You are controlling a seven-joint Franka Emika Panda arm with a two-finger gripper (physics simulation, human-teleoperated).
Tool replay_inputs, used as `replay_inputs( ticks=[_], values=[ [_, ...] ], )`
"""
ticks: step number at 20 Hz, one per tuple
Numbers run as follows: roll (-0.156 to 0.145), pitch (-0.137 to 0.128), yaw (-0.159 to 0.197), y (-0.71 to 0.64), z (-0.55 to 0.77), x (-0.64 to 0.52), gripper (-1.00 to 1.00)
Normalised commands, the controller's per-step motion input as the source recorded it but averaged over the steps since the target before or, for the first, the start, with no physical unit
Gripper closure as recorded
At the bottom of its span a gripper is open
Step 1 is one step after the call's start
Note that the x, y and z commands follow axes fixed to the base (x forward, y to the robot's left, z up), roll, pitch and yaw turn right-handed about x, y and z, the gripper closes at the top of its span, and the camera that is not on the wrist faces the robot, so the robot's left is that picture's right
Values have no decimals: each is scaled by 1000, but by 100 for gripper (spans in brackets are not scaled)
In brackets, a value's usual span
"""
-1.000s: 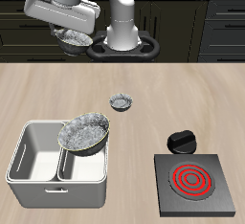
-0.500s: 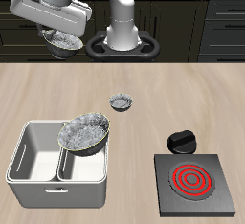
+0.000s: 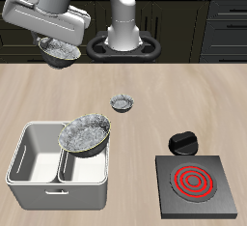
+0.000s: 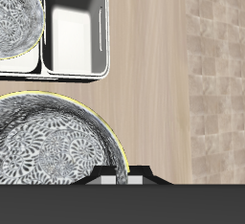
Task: Place the largest bowl in the left side of the drainer and the medium bowl in the right side
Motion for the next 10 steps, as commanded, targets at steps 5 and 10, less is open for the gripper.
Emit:
replay_inputs(
  ticks=[5, 10],
  values=[
    [9, 16, 33, -70, 141, 324, 100],
    [-1, 3, 60, -97, 134, 333, 100]
  ],
)
